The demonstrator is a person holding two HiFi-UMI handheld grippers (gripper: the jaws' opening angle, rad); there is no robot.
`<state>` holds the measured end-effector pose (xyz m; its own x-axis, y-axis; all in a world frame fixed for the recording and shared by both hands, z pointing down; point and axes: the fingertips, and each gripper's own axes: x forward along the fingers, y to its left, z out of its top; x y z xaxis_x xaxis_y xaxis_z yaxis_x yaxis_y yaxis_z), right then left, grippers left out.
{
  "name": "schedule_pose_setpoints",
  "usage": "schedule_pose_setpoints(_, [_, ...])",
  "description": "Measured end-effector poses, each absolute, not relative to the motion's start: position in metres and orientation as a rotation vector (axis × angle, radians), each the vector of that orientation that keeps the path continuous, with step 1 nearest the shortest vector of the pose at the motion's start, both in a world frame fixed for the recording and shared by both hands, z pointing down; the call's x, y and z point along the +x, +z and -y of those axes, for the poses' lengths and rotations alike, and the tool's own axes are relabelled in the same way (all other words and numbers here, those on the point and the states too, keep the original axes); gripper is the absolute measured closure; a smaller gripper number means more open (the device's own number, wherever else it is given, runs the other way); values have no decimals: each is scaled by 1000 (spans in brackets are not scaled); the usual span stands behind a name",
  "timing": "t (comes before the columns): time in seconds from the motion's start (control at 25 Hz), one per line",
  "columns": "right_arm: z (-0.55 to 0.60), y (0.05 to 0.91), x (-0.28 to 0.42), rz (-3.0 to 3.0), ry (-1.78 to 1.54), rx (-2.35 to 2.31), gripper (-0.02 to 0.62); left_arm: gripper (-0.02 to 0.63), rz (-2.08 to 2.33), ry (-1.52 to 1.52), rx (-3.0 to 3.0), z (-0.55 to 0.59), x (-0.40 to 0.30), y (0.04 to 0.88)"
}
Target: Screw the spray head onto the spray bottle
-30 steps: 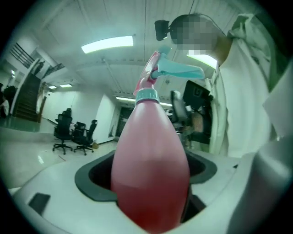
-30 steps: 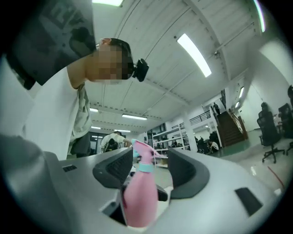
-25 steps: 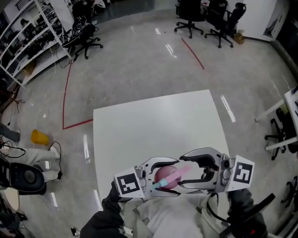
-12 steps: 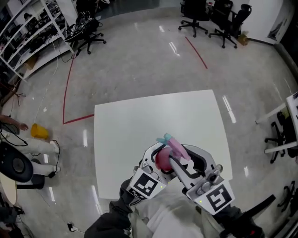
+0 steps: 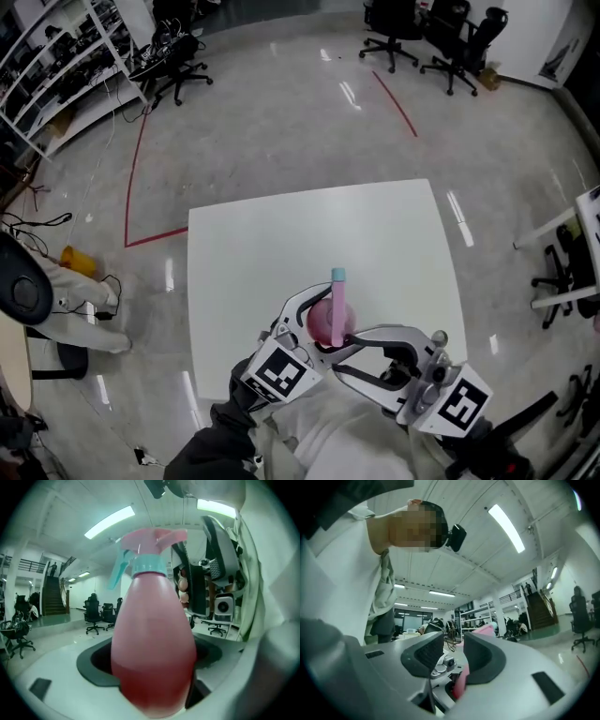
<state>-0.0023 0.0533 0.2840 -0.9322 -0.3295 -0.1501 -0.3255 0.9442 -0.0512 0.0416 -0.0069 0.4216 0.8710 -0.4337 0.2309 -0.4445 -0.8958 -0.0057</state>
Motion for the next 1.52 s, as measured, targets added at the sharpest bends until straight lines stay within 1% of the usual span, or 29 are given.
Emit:
schedule_pose_setpoints(0.12, [-53, 284, 24, -2988, 113, -499, 476, 160, 481, 272, 3051, -17, 45, 415])
schedule_pose_setpoints(0.2, [-39, 295, 42, -3059, 128, -468, 402, 160, 277, 187, 3092, -37, 49, 405])
schedule_pose_setpoints(0.24, [-33, 300, 47, -3089, 85, -405, 367, 160, 163, 159, 3097, -48, 51, 401])
schedule_pose_setpoints(0.36, [-35, 298, 39, -3103, -96, -31, 295, 160, -149, 186, 3069, -75, 57, 400])
schedule_pose_setpoints(0.44, [-42, 290, 23, -3085, -107, 156, 295, 160, -233, 209, 3053, -81, 63, 401])
schedule_pose_setpoints(0.52, [-39, 286, 14, -3076, -62, 123, 300, 160, -154, 197, 3043, -72, 67, 402])
schedule_pose_setpoints(0.56, [-32, 286, 14, -3077, -40, 28, 384, 160, -57, 164, 3024, -61, 66, 403])
schedule_pose_setpoints(0.6, [-22, 287, 16, -3076, -34, -97, 414, 160, 67, 116, 2987, -48, 63, 402])
schedule_pose_setpoints(0.64, [-12, 288, 18, -3071, -47, -230, 431, 160, 204, 76, 2941, -32, 57, 403])
schedule_pose_setpoints(0.68, [-3, 289, 19, -3064, -64, -357, 515, 160, 337, 69, 2908, -18, 51, 405])
schedule_pose_setpoints(0.76, [5, 291, 13, -3052, -82, -564, 532, 160, 551, 152, 2910, 2, 40, 413])
schedule_pose_setpoints(0.96, [21, 295, 14, -3009, -124, -1022, 537, 161, 1034, 416, 2835, 44, 32, 425])
schedule_pose_setpoints(1.04, [19, 301, 11, -2980, -169, -1087, 537, 161, 1154, 498, 2792, 50, 27, 433])
schedule_pose_setpoints(1.08, [12, 304, 8, -2978, -184, -1045, 535, 161, 1153, 497, 2792, 47, 25, 434])
schedule_pose_setpoints(1.12, [2, 305, 4, -2987, -184, -954, 535, 161, 1126, 475, 2801, 44, 24, 432])
schedule_pose_setpoints(1.24, [-26, 295, 10, -3012, -95, -608, 450, 161, 994, 395, 2849, 37, 24, 424])
schedule_pose_setpoints(1.32, [-36, 292, 26, -3033, -58, -449, 449, 161, 842, 317, 2915, 28, 24, 418])
schedule_pose_setpoints(1.44, [-30, 297, 38, -3055, -149, -261, 447, 161, 482, 66, 3007, 2, 28, 392])
schedule_pose_setpoints(1.48, [-27, 297, 36, -3058, -176, -203, 408, 161, 354, 33, 3007, -10, 32, 387])
schedule_pose_setpoints(1.52, [-26, 297, 31, -3066, -185, -145, 352, 161, 227, 36, 3007, -22, 36, 384])
